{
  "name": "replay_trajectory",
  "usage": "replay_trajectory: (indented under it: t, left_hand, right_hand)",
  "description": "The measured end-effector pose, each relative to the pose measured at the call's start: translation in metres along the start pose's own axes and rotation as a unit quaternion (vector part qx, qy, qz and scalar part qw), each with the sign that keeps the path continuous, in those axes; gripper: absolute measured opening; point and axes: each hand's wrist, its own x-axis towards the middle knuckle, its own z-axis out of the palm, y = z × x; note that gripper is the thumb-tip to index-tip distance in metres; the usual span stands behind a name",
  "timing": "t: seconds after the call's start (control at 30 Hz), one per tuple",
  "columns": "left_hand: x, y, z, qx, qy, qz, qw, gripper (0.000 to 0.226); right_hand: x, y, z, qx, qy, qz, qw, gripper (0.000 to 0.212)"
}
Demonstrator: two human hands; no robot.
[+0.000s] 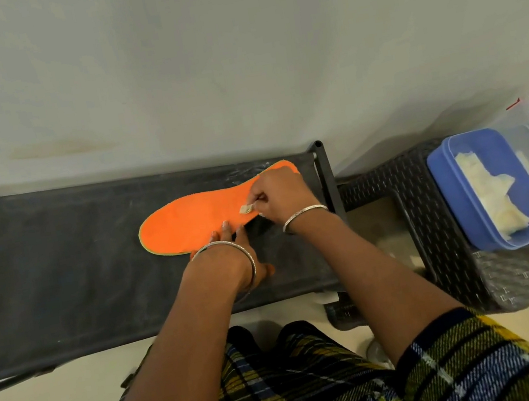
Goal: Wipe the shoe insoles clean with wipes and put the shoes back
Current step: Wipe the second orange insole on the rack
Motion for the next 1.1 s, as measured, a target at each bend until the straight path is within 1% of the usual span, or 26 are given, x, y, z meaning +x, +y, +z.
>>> replay_trajectory:
  t: [0.1, 0.17, 0.23, 0.33, 0.4, 0.47, 0.5, 0.57, 0.67, 0.73, 0.8, 0.9, 0.97, 1.03, 1.1]
  left_hand:
    - [-0.003, -0.003, -0.003, 0.010, -0.003, 0.004, 1.000, 0.095]
    - [-0.005, -0.003, -0.003, 0.016, -0.003, 0.005, 1.000, 0.094]
    - [-0.007, -0.001, -0.004, 0.020, -0.003, 0.002, 1.000, 0.093]
    - [-0.004, 0.001, -0.002, 0.014, -0.001, -0.004, 1.000, 0.093]
    - [-0.003, 0.001, 0.000, -0.004, 0.003, -0.004, 1.000, 0.094]
    - [-0.002, 0.001, 0.001, -0.009, 0.005, -0.004, 1.000, 0.094]
    - [-0.003, 0.001, 0.000, -0.004, 0.004, -0.003, 1.000, 0.094]
    - [-0.004, 0.000, -0.002, 0.005, -0.002, -0.001, 1.000, 0.094]
    - [-0.008, -0.002, -0.005, 0.007, -0.010, 0.003, 1.000, 0.093]
    - [-0.010, -0.002, -0.006, 0.005, -0.011, 0.007, 1.000, 0.092]
    - [-0.009, -0.002, -0.006, 0.003, -0.010, 0.007, 1.000, 0.092]
    - [-0.006, 0.000, -0.005, -0.007, -0.010, 0.004, 1.000, 0.093]
    - [-0.005, 0.001, -0.004, -0.016, -0.007, 0.002, 1.000, 0.094]
    - [-0.005, 0.000, -0.004, -0.022, -0.009, 0.003, 1.000, 0.094]
    - [-0.006, -0.001, -0.005, -0.012, -0.010, 0.006, 1.000, 0.093]
  right_hand:
    - [-0.003, 0.033, -0.014, 0.012, 0.057, 0.081, 0.995, 0.017]
    - [-0.006, 0.042, -0.017, 0.001, 0.083, 0.108, 0.991, 0.018]
    - [-0.004, 0.033, -0.014, -0.017, 0.062, 0.094, 0.993, 0.021]
    - [0.001, 0.004, -0.001, -0.009, 0.020, 0.037, 0.999, 0.020]
    - [0.001, -0.013, 0.006, -0.022, 0.000, -0.008, 1.000, 0.022]
    - [0.000, -0.017, 0.008, -0.047, -0.006, -0.041, 0.998, 0.024]
    - [0.000, -0.013, 0.006, -0.045, -0.013, -0.040, 0.998, 0.024]
    - [0.001, 0.005, -0.003, -0.044, -0.023, -0.005, 0.999, 0.021]
    - [-0.002, 0.039, -0.019, -0.032, 0.027, 0.085, 0.995, 0.014]
    - [-0.004, 0.045, -0.021, -0.023, 0.051, 0.111, 0.992, 0.013]
    - [-0.001, 0.033, -0.017, -0.023, 0.032, 0.086, 0.995, 0.014]
    - [0.008, -0.003, -0.004, -0.034, -0.009, 0.014, 0.999, 0.017]
    - [0.010, -0.021, 0.003, -0.043, -0.018, -0.025, 0.999, 0.019]
    - [0.010, -0.021, 0.004, -0.035, -0.024, -0.030, 0.999, 0.018]
    - [0.008, -0.005, -0.006, -0.014, -0.021, 0.004, 1.000, 0.012]
